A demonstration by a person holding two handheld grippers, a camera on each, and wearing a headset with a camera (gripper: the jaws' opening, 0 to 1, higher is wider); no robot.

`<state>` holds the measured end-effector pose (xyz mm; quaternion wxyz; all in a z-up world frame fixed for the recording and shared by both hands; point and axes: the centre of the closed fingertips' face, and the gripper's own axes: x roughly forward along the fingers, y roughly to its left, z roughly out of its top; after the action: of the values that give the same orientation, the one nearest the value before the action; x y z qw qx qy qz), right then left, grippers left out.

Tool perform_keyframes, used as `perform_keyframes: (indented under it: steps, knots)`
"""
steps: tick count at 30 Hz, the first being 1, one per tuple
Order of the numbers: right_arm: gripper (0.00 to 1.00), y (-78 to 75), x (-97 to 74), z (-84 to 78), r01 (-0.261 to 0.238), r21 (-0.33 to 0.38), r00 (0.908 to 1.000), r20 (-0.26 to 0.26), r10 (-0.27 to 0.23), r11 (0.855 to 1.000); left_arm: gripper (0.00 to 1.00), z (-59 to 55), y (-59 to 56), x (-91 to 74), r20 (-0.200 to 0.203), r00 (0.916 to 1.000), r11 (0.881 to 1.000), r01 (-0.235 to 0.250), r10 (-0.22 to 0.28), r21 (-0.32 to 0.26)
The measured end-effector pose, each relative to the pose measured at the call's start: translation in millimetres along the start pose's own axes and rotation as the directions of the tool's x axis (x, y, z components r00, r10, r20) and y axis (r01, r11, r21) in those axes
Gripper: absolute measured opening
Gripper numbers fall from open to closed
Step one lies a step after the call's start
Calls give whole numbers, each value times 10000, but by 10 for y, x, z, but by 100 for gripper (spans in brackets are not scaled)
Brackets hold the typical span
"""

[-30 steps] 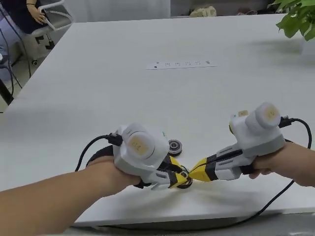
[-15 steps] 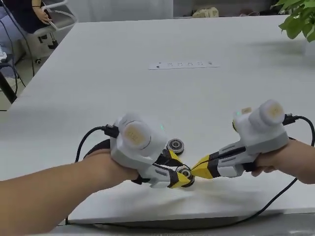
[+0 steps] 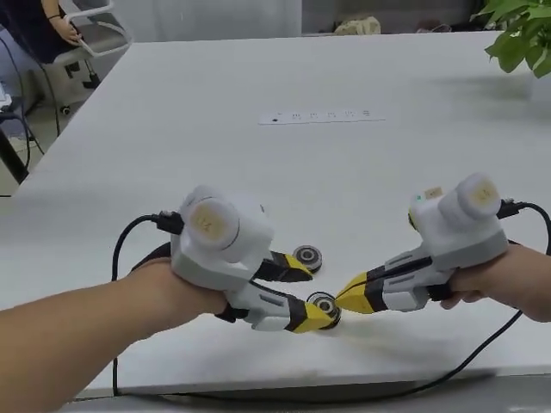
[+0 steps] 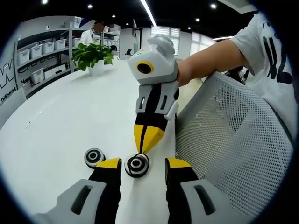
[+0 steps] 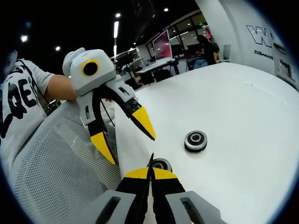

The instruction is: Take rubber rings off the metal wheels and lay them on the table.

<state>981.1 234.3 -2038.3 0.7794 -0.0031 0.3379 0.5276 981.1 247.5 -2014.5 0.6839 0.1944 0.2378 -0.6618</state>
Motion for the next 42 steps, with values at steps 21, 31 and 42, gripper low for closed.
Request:
perform_keyframes:
  steps: [21, 31, 42]
  knots:
    - [0, 81, -51, 175, -71, -61, 9992, 406, 73, 10000, 54, 41, -4, -559, 944, 9928, 9968, -700, 733, -381]
    - [0, 113, -22, 245, -114, -123, 9986, 524, 120, 9999, 61, -21, 62, -787, 1129, 9845, 9896, -1271, 1341, -670]
    - [0, 141, 92, 408, -206, -286, 9975, 664, 224, 9994, 67, -88, 57, -931, 1199, 9795, 9853, -1536, 1618, -751]
